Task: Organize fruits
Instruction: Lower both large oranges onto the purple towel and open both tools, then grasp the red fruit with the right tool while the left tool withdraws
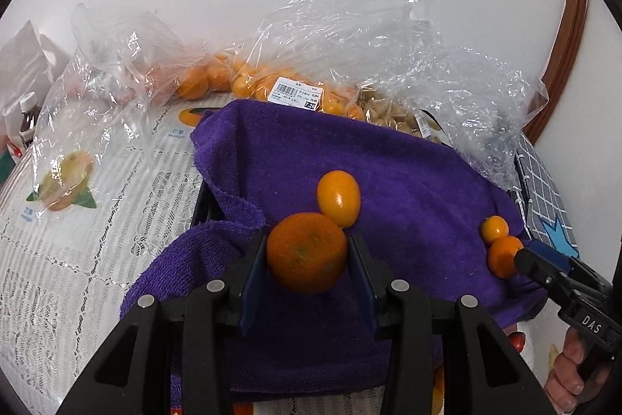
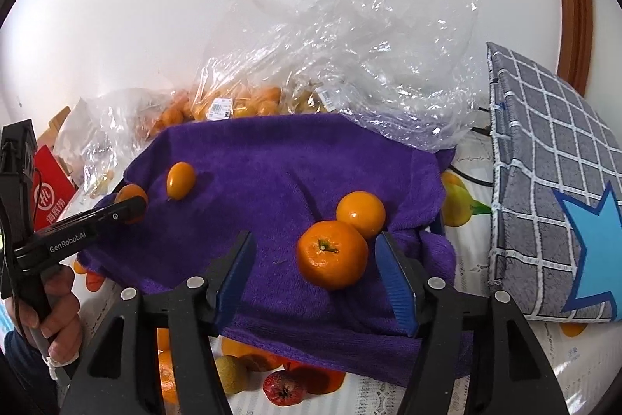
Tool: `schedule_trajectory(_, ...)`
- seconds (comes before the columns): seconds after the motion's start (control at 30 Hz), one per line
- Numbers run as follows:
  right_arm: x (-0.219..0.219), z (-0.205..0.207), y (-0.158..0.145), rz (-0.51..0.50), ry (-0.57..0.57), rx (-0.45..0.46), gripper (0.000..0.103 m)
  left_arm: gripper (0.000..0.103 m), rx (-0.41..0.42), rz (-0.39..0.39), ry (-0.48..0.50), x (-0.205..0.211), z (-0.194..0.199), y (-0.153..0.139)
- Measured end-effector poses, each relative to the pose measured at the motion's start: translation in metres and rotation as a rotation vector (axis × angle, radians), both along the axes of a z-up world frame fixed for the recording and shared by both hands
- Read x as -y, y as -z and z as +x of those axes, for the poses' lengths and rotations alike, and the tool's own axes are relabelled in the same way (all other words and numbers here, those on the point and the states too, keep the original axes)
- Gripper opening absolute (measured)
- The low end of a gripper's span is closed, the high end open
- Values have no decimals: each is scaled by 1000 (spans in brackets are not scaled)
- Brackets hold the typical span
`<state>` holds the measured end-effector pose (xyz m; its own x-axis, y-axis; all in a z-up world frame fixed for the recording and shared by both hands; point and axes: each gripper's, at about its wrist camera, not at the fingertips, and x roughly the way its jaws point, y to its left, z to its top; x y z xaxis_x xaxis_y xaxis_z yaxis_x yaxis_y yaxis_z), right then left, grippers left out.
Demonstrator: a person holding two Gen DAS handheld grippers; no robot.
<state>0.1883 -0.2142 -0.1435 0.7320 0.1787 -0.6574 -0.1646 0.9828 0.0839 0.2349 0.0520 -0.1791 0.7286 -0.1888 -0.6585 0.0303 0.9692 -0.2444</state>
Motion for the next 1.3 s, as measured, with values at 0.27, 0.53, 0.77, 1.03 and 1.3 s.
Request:
schedule_trajectory(0.27,-1,-12,-13,-38,26,79,63,53,33,-12,-2,-3,-4,-5)
schedule_trajectory(0.53,-4,-41,-35,-47,24,192,56,54,120,-36,-18,-7,-17,-16)
schedule_trajectory(0.77,-4,-76,-14,-15,-65,97,41,54,150,-59,-28,-13,-26,-21)
schedule_trajectory(1.03,-6,-77,17,-60,-63,-31,30,54,187,-70,-51,-20,-55,-28)
schedule_trajectory(1.3,-9,-62,31,-68,-77,-130,30,55,173,-73,-21,-26,-96,-22)
